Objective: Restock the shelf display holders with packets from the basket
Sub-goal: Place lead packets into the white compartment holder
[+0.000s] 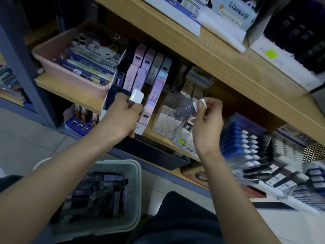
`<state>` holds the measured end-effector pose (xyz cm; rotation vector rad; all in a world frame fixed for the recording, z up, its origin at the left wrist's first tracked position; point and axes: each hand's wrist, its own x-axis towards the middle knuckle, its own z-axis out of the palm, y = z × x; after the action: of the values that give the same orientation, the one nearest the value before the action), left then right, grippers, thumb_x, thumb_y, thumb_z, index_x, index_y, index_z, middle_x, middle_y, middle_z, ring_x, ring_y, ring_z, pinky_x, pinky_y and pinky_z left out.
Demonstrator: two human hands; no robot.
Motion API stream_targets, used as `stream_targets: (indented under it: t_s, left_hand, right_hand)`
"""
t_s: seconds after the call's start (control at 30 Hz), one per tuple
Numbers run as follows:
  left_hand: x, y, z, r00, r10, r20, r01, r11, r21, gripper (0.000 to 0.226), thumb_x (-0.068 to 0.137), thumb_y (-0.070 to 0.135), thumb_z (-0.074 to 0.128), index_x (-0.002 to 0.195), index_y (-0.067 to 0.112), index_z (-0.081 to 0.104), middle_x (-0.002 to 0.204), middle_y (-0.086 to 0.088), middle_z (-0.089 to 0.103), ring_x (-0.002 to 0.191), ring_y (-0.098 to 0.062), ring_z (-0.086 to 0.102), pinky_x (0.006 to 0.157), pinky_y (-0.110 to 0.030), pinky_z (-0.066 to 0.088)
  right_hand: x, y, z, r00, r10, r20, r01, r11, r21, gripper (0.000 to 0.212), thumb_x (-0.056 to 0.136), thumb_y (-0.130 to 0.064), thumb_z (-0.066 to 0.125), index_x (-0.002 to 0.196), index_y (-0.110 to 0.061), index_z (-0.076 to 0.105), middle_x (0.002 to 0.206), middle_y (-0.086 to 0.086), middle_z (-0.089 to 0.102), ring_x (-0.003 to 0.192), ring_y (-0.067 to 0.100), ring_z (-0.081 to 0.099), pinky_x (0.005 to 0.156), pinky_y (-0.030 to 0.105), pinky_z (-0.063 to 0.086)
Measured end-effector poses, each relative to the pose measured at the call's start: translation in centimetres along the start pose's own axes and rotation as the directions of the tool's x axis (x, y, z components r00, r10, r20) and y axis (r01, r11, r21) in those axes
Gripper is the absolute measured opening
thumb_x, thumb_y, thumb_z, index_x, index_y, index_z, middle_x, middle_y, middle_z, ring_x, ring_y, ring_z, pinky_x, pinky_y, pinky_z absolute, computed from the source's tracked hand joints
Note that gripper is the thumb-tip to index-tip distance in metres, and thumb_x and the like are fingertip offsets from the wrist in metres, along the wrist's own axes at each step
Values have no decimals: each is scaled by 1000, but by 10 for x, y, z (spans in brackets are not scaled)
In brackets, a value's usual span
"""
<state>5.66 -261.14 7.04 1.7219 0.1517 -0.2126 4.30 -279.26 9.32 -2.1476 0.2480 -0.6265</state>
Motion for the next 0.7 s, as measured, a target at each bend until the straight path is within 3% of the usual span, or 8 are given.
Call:
stream_targets:
  t_s: [0.1,0.27,0.47,0.6,0.7]
  left_hand:
    - [-3,1,14,999,-25,36,26,998,-52,11,94,11,42,84,9,39,60,-8,45,36,-13,45,38,-26,39]
    - [-16,0,39,990,7,142,2,998,-62,18,96,11,45,80,18,39,72,-6,51,43,-9,50,43,-29,51]
    - [-28,-2,58,967,31,252,-20,999,-49,11,93,11,54,84,16,49,88,-10,63,57,-16,58,62,-37,59]
    - [-30,-5,63,968,23,250,-9,998,-58,12,92,10,54,83,18,51,88,-8,63,54,-12,59,62,-36,59]
    - [-31,-5,64,967,19,256,-3,998,-62,13,93,11,54,83,18,52,85,-7,66,55,-15,60,60,-35,57]
  right_hand:
    - [2,22,-19,999,-32,-3,31,992,-121,9,97,-24,48,101,-15,49,89,-6,56,79,12,58,74,43,51]
    - [3,52,-36,995,-36,89,59,960,-272,11,95,-23,53,102,-14,53,99,4,60,85,14,55,77,34,46]
    - [11,59,-38,987,-59,149,101,951,-291,15,94,-19,55,107,-11,58,108,6,61,94,21,58,80,38,47]
    - [13,55,-36,972,-144,183,192,940,-283,12,94,-20,55,101,-11,59,101,2,59,87,21,58,75,41,47]
    - [15,61,-32,955,-99,278,194,922,-336,12,92,-20,57,102,-14,60,109,3,58,91,20,59,78,40,49]
